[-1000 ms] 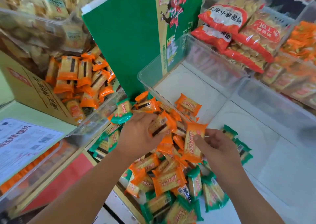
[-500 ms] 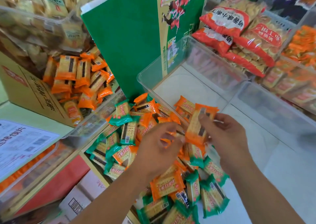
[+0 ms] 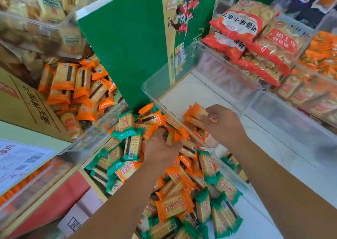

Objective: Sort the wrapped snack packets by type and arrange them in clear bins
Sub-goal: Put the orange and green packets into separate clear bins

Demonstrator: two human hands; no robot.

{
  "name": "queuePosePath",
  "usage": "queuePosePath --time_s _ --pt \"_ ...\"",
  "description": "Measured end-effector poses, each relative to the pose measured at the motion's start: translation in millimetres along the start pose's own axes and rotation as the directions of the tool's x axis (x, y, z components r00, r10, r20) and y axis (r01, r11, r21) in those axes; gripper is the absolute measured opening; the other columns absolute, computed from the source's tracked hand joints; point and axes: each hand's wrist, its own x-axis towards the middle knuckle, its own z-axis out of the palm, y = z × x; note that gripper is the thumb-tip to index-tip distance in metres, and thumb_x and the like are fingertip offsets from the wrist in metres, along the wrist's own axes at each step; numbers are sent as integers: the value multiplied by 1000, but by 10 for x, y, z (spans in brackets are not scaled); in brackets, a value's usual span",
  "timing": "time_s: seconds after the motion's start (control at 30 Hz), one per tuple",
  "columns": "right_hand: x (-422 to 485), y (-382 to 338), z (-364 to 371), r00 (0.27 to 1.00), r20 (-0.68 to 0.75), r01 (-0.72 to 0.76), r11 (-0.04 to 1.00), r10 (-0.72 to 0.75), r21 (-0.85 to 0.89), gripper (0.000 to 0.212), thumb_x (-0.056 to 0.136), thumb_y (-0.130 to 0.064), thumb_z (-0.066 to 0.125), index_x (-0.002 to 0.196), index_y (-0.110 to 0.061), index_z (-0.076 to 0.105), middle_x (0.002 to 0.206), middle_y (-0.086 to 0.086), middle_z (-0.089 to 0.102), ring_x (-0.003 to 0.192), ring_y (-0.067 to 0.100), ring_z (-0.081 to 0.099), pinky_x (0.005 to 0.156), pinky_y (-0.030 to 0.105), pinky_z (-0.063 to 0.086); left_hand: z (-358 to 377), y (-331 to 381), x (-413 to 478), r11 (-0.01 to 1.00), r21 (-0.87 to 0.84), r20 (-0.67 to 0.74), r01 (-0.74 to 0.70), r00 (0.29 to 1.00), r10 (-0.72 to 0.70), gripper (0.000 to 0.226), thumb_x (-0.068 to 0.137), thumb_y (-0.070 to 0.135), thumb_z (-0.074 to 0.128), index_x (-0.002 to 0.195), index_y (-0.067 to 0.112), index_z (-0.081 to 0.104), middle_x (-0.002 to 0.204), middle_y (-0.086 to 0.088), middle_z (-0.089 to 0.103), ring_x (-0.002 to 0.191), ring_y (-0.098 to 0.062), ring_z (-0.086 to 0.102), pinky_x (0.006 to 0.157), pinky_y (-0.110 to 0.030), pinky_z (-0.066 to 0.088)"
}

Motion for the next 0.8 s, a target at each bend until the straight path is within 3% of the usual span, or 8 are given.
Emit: queuePosePath --time_s 0.07,0.13,0.23,0.37,0.43,0.6,0.73,0.8 --pt "-170 -13 30 998 -58 43 991 -36 130 18 94 -38 65 111 -33 69 108 -14 71 105 8 64 93 33 52 11 53 0 999 -31 -3 14 1000 -14 80 82 41 76 152 26 40 107 11 60 78 -15 69 70 -40 63" --pt "-394 -27 38 993 -104 81 966 -57 245 14 95 -33 66 107 -31 72 106 -17 72 103 -2 64 92 22 48 21 92 -22 999 -52 -5 1 1000 -1 74 81 41 78 147 27 46 94 18 55 75 -6 64 70 -35 59" --pt "-711 17 41 987 -159 83 933 -28 350 10 95 -32 68 103 -34 73 99 -22 72 101 -8 62 88 12 43 20 78 -64 986 -166 4 -11 1000 12 60 80 37 84 134 28 58 98 18 59 87 -5 62 80 -36 60" --pt "-1031 65 77 987 -161 62 899 9 433 12 95 -26 69 98 -36 73 93 -33 68 92 -7 64 75 4 46 -136 -110 -203 962 -273 -27 -24 999 17 53 86 25 81 132 34 57 105 10 62 81 -4 65 57 -22 54" --pt "-1120 78 150 992 -129 57 894 1 445 12 94 -23 70 99 -34 73 93 -34 68 92 -9 63 72 0 44 -218 -231 -271 945 -326 -69 -26 998 4 47 88 22 80 130 31 61 103 4 64 73 -1 63 55 -18 52" --pt "-1173 45 271 998 -45 53 908 -38 415 19 94 -29 70 113 -32 71 103 -23 69 104 -11 59 83 8 50 -341 -246 -450 928 -370 -71 -27 997 0 42 90 17 79 128 26 65 103 2 67 85 -11 66 66 -26 59" --pt "-1142 -14 190 989 80 77 892 -125 445 50 88 -47 71 135 -48 55 127 -34 55 118 -17 51 93 13 47 -569 -87 -652 915 -365 -52 -171 985 163 38 91 10 76 120 32 66 102 7 66 76 -2 62 61 -18 55" --pt "-1085 -16 68 980 171 -2 848 -104 530 53 85 -47 75 134 -51 55 130 -30 59 121 -12 53 94 25 54 -649 13 -719 907 -351 -6 -232 969 246 37 93 7 73 119 33 67 102 8 67 82 -6 64 63 -16 54"
